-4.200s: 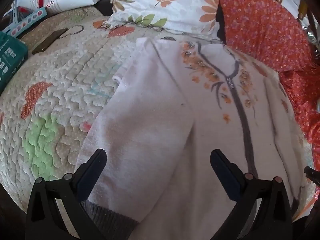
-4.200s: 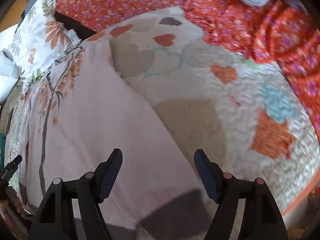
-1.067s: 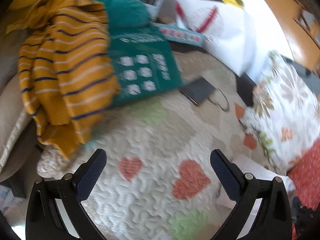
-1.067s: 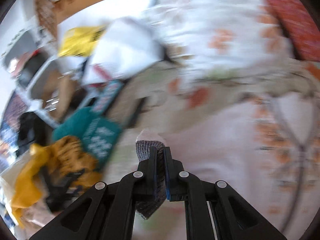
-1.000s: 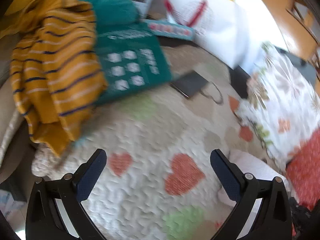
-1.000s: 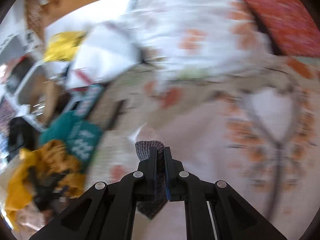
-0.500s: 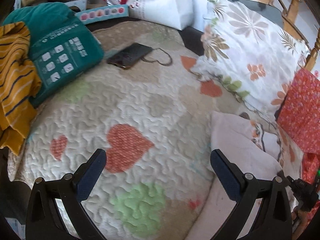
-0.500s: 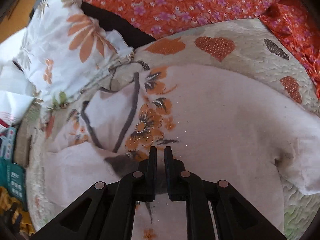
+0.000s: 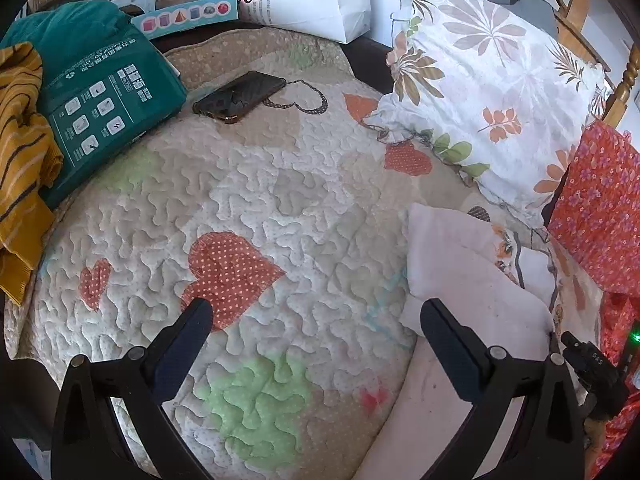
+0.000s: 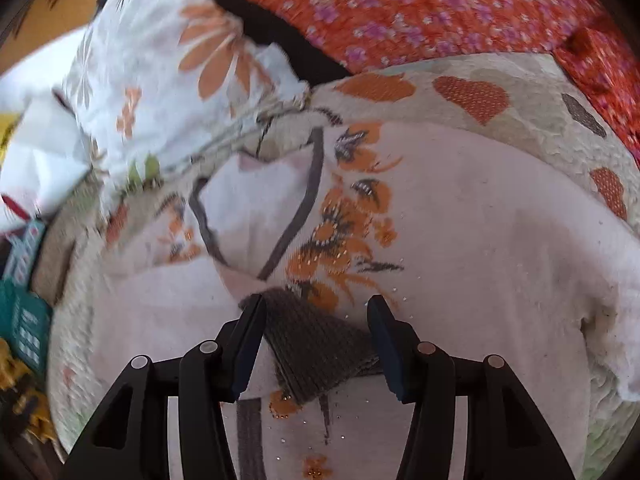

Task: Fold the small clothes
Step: 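Carry the sleeve across the sweater body with the right tool and release, then grasp the grey cuff of the other sleeve with the right tool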

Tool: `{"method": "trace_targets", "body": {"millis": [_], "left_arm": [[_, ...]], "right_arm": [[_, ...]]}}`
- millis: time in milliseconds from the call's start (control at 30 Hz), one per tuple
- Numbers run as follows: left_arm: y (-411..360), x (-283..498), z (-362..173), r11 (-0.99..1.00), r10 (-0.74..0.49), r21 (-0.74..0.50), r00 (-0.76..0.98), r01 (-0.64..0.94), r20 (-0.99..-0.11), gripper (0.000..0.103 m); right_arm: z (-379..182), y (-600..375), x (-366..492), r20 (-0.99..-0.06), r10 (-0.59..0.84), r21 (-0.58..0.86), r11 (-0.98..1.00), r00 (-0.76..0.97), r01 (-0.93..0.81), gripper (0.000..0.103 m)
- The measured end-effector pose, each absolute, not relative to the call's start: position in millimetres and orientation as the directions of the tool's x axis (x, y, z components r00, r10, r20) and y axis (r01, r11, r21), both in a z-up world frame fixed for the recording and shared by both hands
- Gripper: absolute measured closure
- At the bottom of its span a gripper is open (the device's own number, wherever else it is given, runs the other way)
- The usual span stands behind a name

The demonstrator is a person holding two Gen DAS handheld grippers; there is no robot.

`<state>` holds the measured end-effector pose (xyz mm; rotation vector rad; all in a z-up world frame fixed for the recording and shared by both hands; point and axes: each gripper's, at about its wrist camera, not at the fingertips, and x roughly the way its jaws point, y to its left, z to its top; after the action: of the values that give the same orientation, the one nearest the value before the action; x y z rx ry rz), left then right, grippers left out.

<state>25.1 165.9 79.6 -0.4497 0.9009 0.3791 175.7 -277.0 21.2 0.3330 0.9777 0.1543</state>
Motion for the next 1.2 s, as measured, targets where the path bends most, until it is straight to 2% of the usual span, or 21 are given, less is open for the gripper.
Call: {"method": "trace_targets", "body": {"millis": [267,367,467,500,533,567,633,767,833,1067,1200], "left_arm": [[120,42,65,0.901,0.113,-0.145,0.544,-0.408,-0.831,0.0],[93,47,56,0.923,0.087,-0.136,0.54,-0.36,-0.837,0.0],[70,50,45,0.937,0.055,-0.137,0.524,-0.322,-0.85,0.0],[62,51,42,0.942,0.046,-0.135,0.517,-0.308,-0.855,0.0],[56,51,40,0.945,0.041,-0.133,0.512,-0.298,-0.858,0.0],[49,52,38,0.95,0.035,-0.129,0.507,-0.284,-0.861,0.0],[41,52,36,0.956,0.037,-0.117,0.505,-0.27,-0.862,0.0],[31,53,34,0.961,0.036,-0.106,0.498,-0.255,-0.867,0.0],[28,53,33,0.964,0.038,-0.098,0.494,-0.247,-0.868,0.0],[23,55,30,0.967,0.04,-0.088,0.483,-0.238,-0.875,0.0],[26,55,28,0.966,0.039,-0.088,0.473,-0.244,-0.88,0.0]], "right_arm": [[27,-260,165,-0.802,0.249,0.211,0.968,0.543,-0.133,0.036],[15,-250,166,-0.823,0.21,0.133,0.974,0.528,-0.181,0.036],[4,-251,171,-0.829,0.198,0.122,0.977,0.523,-0.177,0.038],[3,-254,172,-0.829,0.215,0.147,0.975,0.516,-0.169,0.045],[3,-259,173,-0.827,0.244,0.19,0.969,0.507,-0.158,0.075],[5,-263,174,-0.827,0.265,0.225,0.964,0.495,-0.14,0.088],[12,-275,174,-0.813,0.311,0.299,0.948,0.492,-0.105,0.092],[29,-304,174,-0.763,0.415,0.455,0.889,0.496,-0.044,0.093],[35,-317,177,-0.754,0.425,0.488,0.873,0.501,-0.007,0.093],[16,-357,185,-0.811,0.344,0.454,0.881,0.474,0.137,0.092],[-2,-385,190,-0.865,0.173,0.337,0.896,0.471,0.29,0.085]]}}
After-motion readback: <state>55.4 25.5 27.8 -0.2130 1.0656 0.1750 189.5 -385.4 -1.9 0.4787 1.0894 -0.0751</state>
